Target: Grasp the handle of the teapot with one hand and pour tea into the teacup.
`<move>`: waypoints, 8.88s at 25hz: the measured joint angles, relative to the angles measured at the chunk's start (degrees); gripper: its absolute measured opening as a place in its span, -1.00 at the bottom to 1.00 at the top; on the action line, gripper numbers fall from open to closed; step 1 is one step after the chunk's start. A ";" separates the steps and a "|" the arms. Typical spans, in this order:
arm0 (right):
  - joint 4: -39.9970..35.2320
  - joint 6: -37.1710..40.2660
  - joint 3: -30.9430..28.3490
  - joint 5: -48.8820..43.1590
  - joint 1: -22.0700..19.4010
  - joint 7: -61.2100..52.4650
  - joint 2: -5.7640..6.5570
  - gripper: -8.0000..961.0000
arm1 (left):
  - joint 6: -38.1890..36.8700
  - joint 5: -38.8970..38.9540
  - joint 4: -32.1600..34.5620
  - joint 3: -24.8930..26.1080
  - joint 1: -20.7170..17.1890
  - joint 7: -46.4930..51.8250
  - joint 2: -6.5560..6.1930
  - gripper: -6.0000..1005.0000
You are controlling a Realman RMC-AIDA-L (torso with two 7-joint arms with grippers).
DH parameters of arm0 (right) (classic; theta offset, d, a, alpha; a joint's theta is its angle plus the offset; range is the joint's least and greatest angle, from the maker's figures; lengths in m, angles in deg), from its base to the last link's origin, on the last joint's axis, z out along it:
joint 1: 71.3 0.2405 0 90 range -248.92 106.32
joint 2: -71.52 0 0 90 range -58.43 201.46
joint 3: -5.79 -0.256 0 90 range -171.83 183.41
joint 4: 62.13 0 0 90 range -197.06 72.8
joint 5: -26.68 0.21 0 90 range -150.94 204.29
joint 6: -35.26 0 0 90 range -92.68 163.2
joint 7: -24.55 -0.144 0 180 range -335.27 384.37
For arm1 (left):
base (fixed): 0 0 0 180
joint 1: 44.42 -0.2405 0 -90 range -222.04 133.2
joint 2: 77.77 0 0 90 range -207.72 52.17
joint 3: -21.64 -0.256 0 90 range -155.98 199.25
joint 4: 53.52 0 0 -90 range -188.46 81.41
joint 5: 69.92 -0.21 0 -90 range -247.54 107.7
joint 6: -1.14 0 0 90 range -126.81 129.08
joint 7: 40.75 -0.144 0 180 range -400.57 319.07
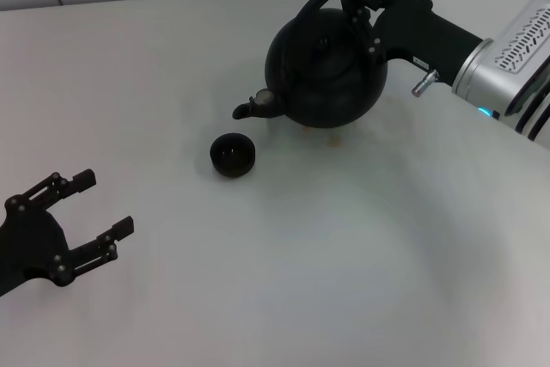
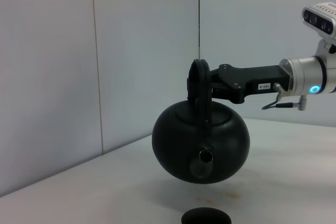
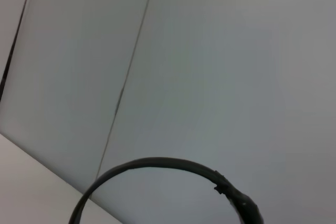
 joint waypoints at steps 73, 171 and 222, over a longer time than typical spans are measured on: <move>-2.34 0.05 3.36 -0.32 2.14 10.17 -0.18 -0.84 | -0.31 0.02 0.35 0.09 0.24 0.40 1.00 0.60; -3.86 2.38 3.16 9.30 -11.50 -14.86 -0.27 -0.18 | -3.43 0.02 0.78 2.11 -0.74 0.49 0.54 0.60; -20.25 30.66 26.11 -4.10 -20.57 -32.83 2.37 0.62 | -5.69 -0.53 1.54 -6.11 0.14 1.45 -1.93 0.60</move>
